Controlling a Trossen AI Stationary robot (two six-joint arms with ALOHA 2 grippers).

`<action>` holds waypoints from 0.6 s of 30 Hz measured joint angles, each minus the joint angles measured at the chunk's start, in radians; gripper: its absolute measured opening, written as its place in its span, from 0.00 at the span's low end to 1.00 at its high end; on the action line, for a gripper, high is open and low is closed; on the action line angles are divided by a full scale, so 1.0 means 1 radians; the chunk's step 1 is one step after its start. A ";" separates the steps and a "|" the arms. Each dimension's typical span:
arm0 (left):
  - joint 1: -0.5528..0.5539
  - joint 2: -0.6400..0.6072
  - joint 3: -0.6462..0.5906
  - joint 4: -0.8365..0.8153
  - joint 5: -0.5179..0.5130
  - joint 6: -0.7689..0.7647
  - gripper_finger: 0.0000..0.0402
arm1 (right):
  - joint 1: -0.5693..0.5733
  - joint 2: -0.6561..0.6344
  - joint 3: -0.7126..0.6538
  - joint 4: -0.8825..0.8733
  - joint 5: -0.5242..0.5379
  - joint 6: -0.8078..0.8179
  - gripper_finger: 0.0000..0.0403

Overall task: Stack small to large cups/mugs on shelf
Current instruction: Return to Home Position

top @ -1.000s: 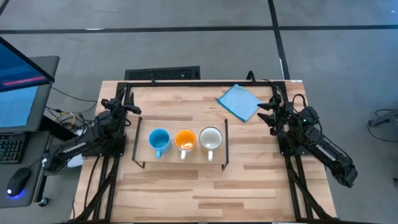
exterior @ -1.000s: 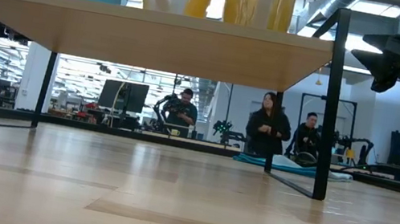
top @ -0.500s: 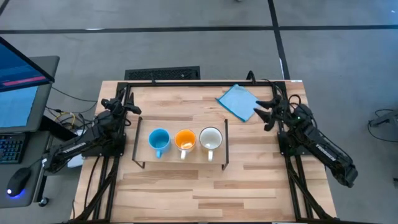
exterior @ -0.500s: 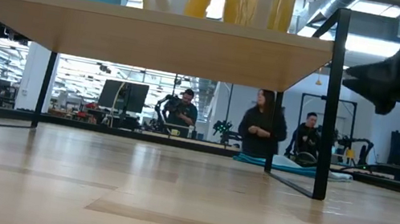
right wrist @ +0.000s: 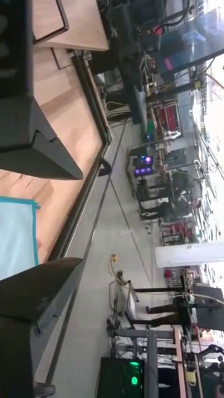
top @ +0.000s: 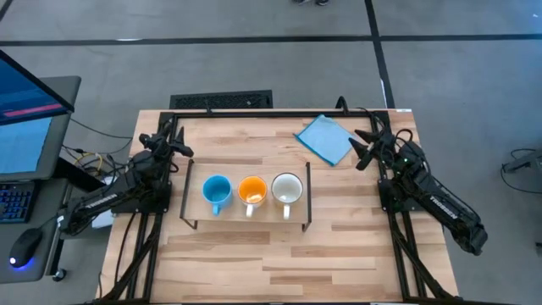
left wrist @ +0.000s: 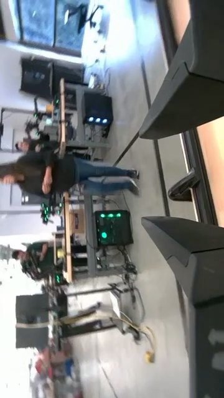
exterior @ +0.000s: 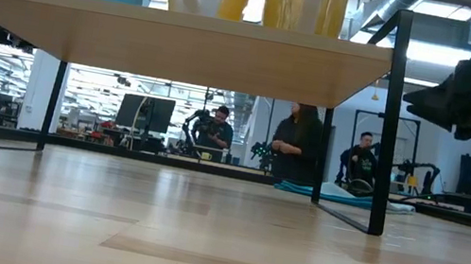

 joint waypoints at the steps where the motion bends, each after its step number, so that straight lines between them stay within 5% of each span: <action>1: 0.000 0.000 0.000 0.001 0.015 0.018 0.51 | 0.000 0.000 0.000 0.000 0.000 0.000 0.59; 9: 0.000 0.002 0.000 0.006 0.146 0.082 0.51 | 0.000 0.000 0.000 0.000 0.000 0.002 0.59; 18: 0.000 0.002 0.000 0.007 0.151 0.086 0.51 | 0.000 0.000 0.001 0.000 0.000 0.002 0.59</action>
